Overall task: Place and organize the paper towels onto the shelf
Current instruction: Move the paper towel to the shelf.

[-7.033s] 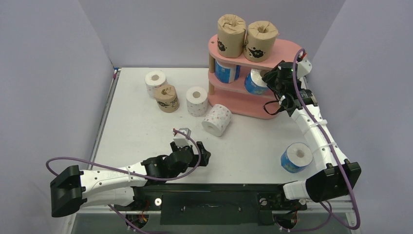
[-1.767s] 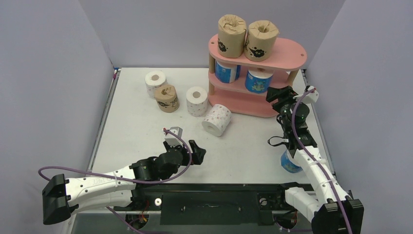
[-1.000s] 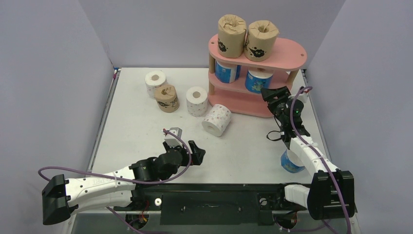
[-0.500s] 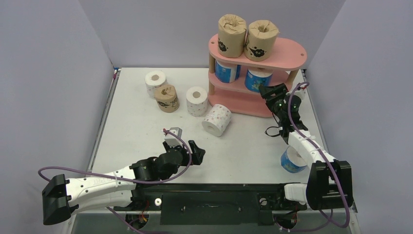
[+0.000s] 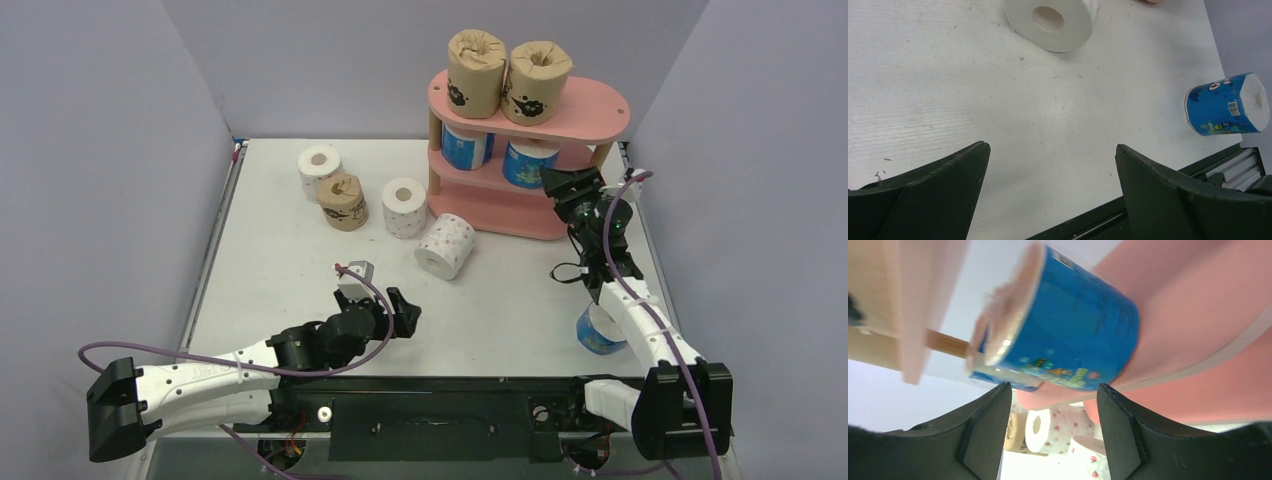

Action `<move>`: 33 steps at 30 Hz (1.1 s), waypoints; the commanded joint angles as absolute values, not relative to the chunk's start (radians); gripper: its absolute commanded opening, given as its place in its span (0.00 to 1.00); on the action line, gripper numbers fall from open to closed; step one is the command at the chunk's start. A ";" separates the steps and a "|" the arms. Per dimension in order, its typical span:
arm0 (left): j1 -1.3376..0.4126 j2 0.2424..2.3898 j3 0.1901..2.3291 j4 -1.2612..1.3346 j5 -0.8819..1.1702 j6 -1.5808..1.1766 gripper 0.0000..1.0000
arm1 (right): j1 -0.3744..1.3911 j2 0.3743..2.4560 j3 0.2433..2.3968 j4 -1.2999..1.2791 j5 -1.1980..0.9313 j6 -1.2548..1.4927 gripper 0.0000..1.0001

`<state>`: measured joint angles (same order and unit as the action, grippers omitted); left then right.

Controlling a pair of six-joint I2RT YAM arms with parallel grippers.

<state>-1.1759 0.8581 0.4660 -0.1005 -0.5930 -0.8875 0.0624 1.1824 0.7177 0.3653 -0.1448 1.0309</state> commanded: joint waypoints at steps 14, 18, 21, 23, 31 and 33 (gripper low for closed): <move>-1.164 0.842 0.487 -0.079 -0.595 -0.875 0.97 | 0.003 1.226 0.722 0.551 -0.130 1.209 0.50; -1.159 0.839 0.484 -0.082 -0.600 -0.874 0.97 | 0.003 1.252 0.741 0.561 -0.118 1.205 0.50; -1.155 0.832 0.476 -0.084 -0.600 -0.876 0.97 | 0.003 1.277 0.756 0.562 -0.119 1.202 0.50; -1.154 0.822 0.472 -0.084 -0.601 -0.876 0.97 | 0.003 1.293 0.762 0.568 -0.119 1.202 0.50; -1.149 0.808 0.461 -0.087 -0.604 -0.877 0.97 | 0.003 1.343 0.791 0.583 -0.135 1.201 0.50; -1.147 0.811 0.459 -0.082 -0.600 -0.877 0.97 | 0.004 1.355 0.801 0.583 -0.142 1.200 0.50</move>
